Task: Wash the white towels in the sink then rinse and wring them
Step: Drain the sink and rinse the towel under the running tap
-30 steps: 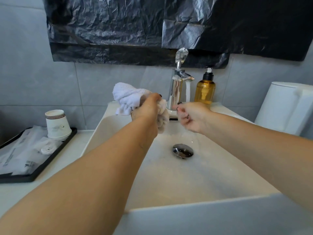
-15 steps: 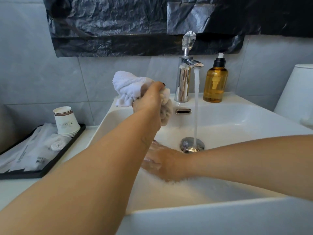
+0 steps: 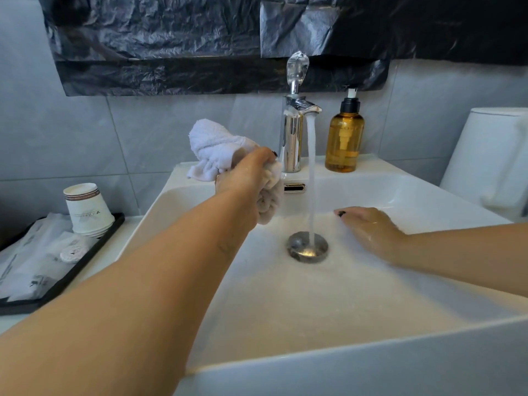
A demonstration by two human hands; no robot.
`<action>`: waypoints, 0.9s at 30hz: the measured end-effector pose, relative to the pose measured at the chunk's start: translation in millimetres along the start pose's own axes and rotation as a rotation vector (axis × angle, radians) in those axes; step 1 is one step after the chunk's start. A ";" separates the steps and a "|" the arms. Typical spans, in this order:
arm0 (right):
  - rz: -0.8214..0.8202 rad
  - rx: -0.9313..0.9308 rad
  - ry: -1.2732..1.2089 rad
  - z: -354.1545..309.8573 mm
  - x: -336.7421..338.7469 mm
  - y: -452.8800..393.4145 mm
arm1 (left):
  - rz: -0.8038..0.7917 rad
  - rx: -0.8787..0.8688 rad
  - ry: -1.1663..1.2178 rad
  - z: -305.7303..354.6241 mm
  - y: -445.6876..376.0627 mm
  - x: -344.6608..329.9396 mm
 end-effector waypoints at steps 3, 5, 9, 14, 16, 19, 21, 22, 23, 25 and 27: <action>-0.201 -0.068 -0.172 -20.0 -41.9 7.8 | 0.026 -0.015 -0.007 -0.3 -1.7 3.1; -0.225 -0.059 -0.244 -39.1 -52.9 -5.7 | 0.041 -0.019 -0.002 2.2 -2.7 6.5; -0.222 -0.121 -0.529 -51.5 -73.9 -31.9 | 0.078 -0.006 0.030 6.0 -4.9 14.6; -0.530 -0.254 -0.411 -52.5 -100.6 -23.4 | 0.077 -0.018 -0.004 3.6 -3.9 14.0; -0.536 -0.232 -0.419 -61.1 -101.1 -39.4 | 0.080 -0.019 -0.010 3.8 -5.1 13.8; -0.543 -0.187 -0.411 -63.4 -118.9 -45.5 | 0.097 -0.028 -0.019 3.5 -6.0 13.3; -0.662 -0.190 -0.359 -63.5 -130.4 -39.4 | 0.108 -0.035 -0.003 3.8 -5.1 15.1; -0.714 -0.190 -0.333 -66.4 -133.2 -36.1 | 0.116 -0.030 -0.003 3.7 -5.0 16.8; -0.751 -0.192 -0.331 -70.2 -136.1 -33.0 | 0.117 -0.030 -0.004 3.8 -6.1 18.0; -0.804 -0.231 -0.412 -75.6 -147.8 -27.0 | 0.110 -0.039 -0.016 3.0 -5.6 21.4; -0.836 -0.273 -0.483 -76.2 -162.1 -18.2 | 0.128 -0.028 -0.014 1.1 -6.1 21.0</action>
Point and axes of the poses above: each hand's wrist, its own y-axis away from the middle knuckle, its own x-axis out of the back of the hand, z = x × y, the point moved 5 cm from there along -y, towards the middle knuckle, and after that the axes turned 15 degrees about -y, right-handed, at the moved point
